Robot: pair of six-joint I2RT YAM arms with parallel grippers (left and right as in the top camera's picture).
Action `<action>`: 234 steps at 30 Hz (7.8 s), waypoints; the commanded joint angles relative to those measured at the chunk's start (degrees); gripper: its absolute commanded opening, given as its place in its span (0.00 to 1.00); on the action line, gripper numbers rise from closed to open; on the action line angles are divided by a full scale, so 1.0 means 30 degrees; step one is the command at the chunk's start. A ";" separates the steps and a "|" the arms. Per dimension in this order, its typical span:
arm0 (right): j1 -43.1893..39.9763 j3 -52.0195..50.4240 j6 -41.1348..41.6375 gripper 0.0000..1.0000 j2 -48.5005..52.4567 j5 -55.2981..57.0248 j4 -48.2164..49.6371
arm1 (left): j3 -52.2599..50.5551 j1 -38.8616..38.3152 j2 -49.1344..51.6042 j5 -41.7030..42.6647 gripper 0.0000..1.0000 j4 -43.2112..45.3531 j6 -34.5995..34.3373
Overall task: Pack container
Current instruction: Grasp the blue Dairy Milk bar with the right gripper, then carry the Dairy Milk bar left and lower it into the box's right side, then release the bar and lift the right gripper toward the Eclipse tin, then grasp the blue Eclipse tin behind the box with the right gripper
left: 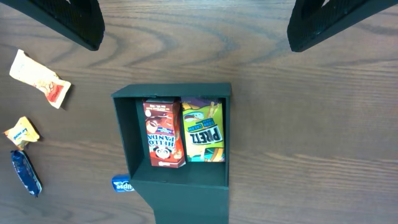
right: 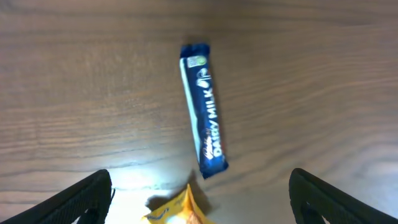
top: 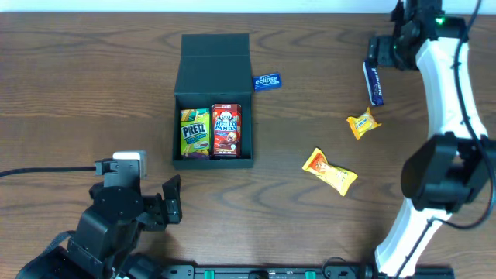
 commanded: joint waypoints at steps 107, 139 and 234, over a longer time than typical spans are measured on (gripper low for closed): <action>1.6160 -0.5595 1.4906 0.01 -0.3089 0.1239 0.1581 | 0.0117 0.0015 -0.0036 -0.0007 0.95 -0.0073 -0.0219; 1.6065 -0.6703 1.3129 0.62 -0.4772 0.1319 0.3956 | 0.0117 0.0015 -0.0036 -0.0007 0.95 -0.0073 -0.0219; 0.9479 -0.5406 -1.8491 0.99 0.0954 0.0568 0.9544 | 0.0117 0.0015 -0.0036 -0.0007 0.95 -0.0073 -0.0211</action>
